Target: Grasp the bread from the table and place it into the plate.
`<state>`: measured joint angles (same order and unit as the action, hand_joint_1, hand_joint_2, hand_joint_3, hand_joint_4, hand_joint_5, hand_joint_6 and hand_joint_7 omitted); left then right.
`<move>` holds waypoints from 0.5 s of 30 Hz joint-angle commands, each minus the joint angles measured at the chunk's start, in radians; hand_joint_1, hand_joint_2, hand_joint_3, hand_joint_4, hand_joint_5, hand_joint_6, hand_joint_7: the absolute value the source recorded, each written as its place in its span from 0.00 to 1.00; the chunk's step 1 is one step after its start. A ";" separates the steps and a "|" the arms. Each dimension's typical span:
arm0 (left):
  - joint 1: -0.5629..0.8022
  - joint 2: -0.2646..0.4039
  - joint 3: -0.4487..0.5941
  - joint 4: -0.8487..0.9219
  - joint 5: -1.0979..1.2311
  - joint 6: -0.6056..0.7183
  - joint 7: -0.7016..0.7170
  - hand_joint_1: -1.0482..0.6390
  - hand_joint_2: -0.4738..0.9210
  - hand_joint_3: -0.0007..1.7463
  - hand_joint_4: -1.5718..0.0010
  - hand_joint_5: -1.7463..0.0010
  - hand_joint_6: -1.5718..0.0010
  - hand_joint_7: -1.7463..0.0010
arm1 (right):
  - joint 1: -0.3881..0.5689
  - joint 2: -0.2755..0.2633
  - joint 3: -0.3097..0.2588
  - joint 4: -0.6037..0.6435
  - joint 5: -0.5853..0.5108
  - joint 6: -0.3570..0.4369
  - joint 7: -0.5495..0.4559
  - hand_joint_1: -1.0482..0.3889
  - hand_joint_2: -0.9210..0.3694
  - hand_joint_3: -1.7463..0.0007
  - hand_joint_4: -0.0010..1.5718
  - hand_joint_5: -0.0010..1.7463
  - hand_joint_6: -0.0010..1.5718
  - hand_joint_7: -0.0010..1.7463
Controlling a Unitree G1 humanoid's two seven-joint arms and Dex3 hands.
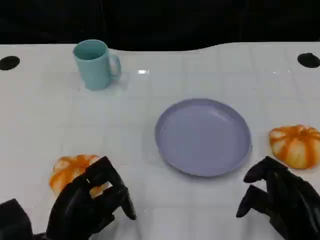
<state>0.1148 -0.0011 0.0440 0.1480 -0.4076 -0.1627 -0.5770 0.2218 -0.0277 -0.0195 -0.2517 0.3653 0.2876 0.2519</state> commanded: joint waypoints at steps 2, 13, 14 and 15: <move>0.001 0.010 0.008 -0.003 -0.005 -0.007 -0.007 0.27 1.00 0.17 0.53 0.00 0.68 0.00 | 0.003 -0.005 -0.006 -0.005 0.008 0.001 0.003 0.38 0.00 0.72 0.41 1.00 0.29 0.96; 0.000 0.011 0.015 -0.014 -0.014 0.021 -0.002 0.27 1.00 0.15 0.54 0.00 0.68 0.00 | 0.003 -0.008 0.001 -0.012 0.000 0.002 -0.001 0.38 0.00 0.71 0.40 1.00 0.29 0.96; 0.000 0.011 0.017 -0.013 -0.015 0.021 -0.004 0.27 1.00 0.15 0.54 0.00 0.68 0.00 | 0.003 -0.007 0.002 -0.012 -0.001 0.003 -0.003 0.38 0.00 0.71 0.40 1.00 0.29 0.97; -0.001 0.011 0.017 -0.012 -0.016 0.021 -0.005 0.27 1.00 0.15 0.54 0.00 0.68 0.00 | 0.003 -0.007 0.002 -0.013 -0.002 0.004 -0.005 0.38 0.00 0.71 0.40 1.00 0.29 0.97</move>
<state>0.1147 -0.0006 0.0525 0.1414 -0.4100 -0.1488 -0.5771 0.2218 -0.0279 -0.0127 -0.2553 0.3650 0.2887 0.2518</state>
